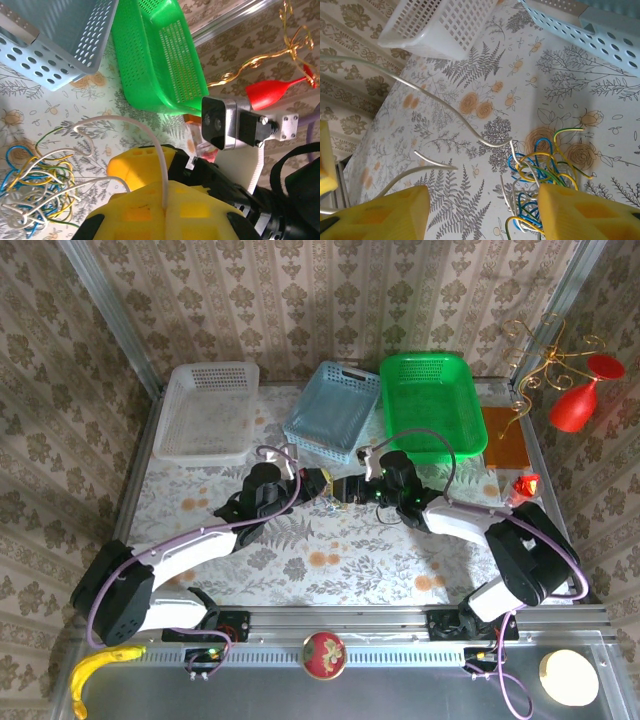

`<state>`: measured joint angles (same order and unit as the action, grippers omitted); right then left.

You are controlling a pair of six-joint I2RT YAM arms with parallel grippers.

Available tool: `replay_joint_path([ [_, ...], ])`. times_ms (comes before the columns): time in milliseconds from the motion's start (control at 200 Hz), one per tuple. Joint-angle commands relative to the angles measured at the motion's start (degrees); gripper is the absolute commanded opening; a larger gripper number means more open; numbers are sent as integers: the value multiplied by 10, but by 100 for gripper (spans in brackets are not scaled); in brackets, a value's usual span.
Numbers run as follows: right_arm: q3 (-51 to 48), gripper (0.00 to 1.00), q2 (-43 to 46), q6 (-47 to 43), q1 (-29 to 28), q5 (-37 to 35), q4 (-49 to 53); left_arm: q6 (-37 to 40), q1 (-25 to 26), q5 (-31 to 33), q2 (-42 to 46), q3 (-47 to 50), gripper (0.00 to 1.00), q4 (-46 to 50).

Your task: Untangle the cables

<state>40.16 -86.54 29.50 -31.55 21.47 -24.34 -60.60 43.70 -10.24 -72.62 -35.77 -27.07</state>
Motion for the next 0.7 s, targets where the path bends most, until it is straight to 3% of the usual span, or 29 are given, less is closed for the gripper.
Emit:
replay_joint_path([
  [0,-17,63,24,-22,1,24,-37,-57,-7,8,16,0,0,-33],
  [275,-49,66,64,-38,5,79,-71,-108,-11,18,24,3,0,-46],
  [695,-22,65,32,-40,5,64,-72,-136,-12,9,17,14,0,-74],
])
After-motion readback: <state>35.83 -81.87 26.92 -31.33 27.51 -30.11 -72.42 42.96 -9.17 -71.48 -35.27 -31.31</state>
